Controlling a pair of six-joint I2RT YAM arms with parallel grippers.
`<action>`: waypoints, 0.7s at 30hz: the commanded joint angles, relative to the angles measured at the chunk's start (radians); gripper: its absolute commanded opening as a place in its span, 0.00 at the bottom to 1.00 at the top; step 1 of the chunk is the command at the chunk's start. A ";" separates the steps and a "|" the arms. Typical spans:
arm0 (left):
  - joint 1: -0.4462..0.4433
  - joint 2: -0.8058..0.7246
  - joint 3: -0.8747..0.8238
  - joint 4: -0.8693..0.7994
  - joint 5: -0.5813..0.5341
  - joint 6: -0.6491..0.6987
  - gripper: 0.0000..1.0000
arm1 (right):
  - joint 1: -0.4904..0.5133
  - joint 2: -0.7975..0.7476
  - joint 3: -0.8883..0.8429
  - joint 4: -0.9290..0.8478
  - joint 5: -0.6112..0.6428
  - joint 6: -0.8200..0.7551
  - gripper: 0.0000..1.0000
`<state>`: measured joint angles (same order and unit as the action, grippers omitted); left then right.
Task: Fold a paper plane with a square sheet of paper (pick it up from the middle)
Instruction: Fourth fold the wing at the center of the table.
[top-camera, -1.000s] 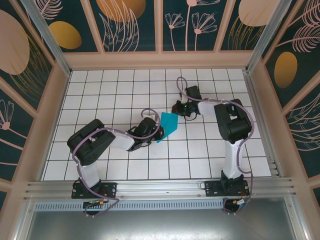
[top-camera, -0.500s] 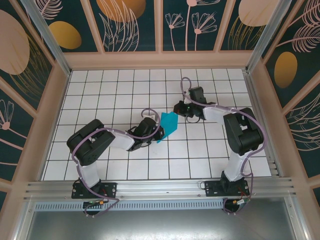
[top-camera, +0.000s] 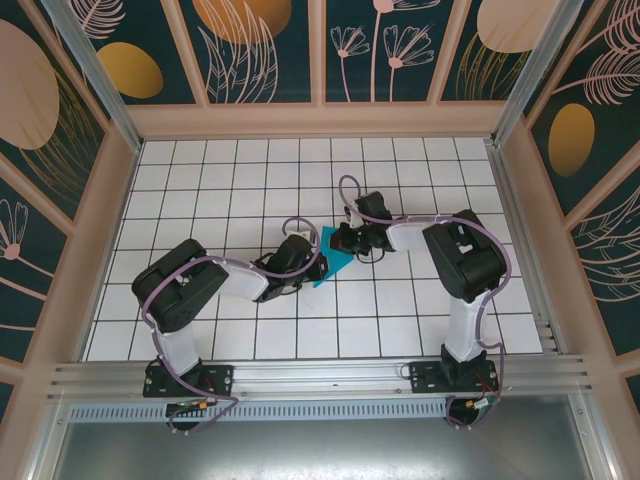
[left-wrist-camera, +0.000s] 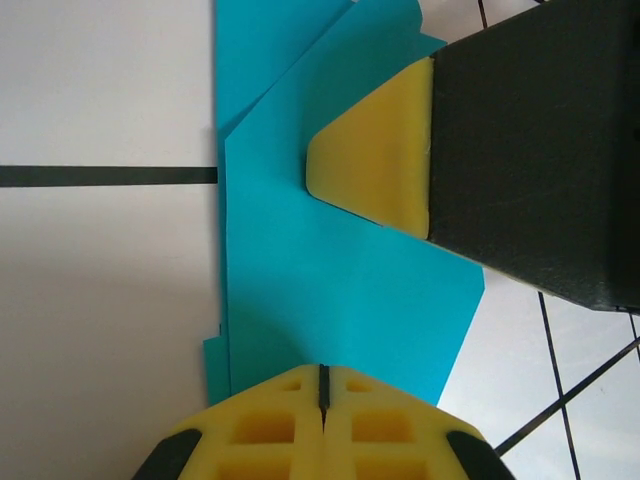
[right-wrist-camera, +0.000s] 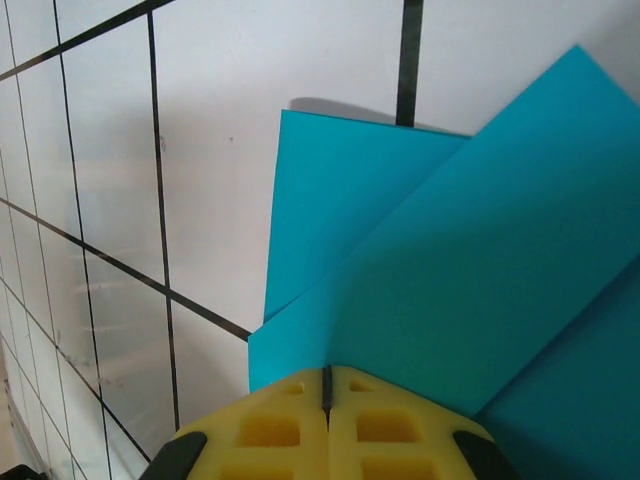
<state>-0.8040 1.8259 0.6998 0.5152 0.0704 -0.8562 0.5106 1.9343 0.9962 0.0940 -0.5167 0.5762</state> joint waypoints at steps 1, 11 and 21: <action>-0.003 -0.014 -0.012 -0.159 0.036 0.011 0.00 | 0.002 0.038 -0.014 -0.039 0.093 -0.001 0.00; 0.022 -0.280 0.025 -0.202 -0.080 -0.042 0.26 | 0.000 0.067 -0.022 -0.097 0.166 -0.015 0.00; 0.018 -0.171 0.016 -0.067 0.119 -0.117 0.19 | 0.002 0.079 -0.023 -0.104 0.171 -0.004 0.00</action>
<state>-0.7853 1.6096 0.7151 0.4004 0.1196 -0.9367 0.5144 1.9350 0.9962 0.0872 -0.4946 0.5789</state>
